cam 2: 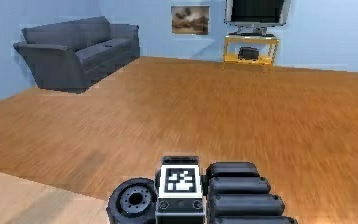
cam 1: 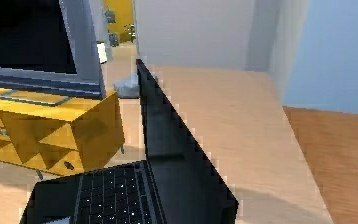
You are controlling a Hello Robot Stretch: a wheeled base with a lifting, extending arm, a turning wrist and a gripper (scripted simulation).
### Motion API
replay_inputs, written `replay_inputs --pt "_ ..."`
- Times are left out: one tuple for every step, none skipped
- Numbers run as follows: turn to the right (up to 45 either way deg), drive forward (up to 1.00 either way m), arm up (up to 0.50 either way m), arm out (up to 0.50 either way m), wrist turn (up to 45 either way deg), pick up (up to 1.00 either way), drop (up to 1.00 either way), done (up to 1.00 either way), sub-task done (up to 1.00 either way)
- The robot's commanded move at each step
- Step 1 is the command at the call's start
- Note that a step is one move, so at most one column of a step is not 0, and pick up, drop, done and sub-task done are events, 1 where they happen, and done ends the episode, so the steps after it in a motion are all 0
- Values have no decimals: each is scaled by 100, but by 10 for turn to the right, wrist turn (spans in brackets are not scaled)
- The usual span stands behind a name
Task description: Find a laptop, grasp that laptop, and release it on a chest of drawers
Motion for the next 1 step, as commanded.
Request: replay_inputs --pt "30 0 0 0 0 0 0 0 0"
